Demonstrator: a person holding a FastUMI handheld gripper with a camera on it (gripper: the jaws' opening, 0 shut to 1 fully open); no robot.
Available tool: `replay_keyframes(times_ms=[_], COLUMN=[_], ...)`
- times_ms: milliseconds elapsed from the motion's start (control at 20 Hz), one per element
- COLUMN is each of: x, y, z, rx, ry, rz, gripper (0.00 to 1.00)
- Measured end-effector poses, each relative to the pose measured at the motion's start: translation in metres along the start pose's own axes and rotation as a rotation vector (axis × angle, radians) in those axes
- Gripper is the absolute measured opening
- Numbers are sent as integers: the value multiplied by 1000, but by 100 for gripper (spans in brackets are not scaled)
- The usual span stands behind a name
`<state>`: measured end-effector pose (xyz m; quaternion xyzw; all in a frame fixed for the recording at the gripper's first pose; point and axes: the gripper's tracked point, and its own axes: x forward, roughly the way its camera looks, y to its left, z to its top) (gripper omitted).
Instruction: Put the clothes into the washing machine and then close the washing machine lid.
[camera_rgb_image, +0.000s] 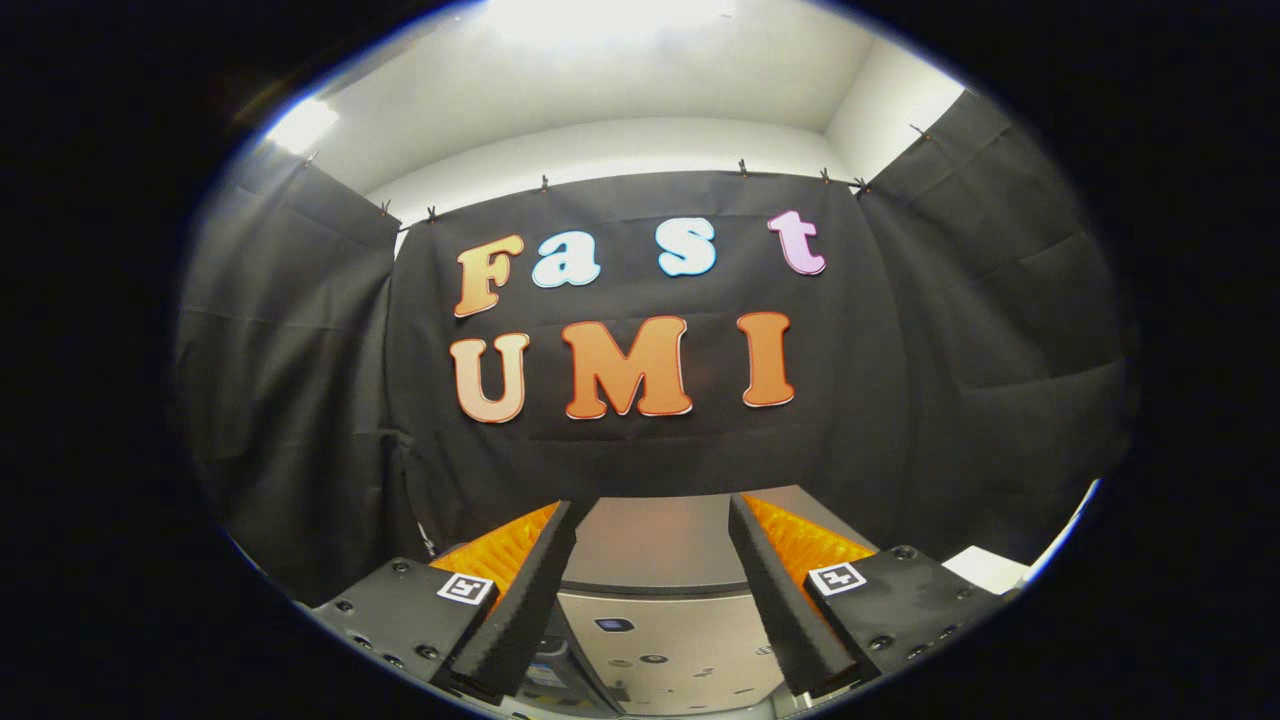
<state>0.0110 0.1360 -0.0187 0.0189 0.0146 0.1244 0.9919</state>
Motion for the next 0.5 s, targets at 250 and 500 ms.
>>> replay_keyframes(times_ms=[250, 500], x=[-18, -25], y=[-7, -11], z=[15, 8], rx=[-28, -25], ry=[-35, -42], rz=[-32, -33], gripper=[99, 99])
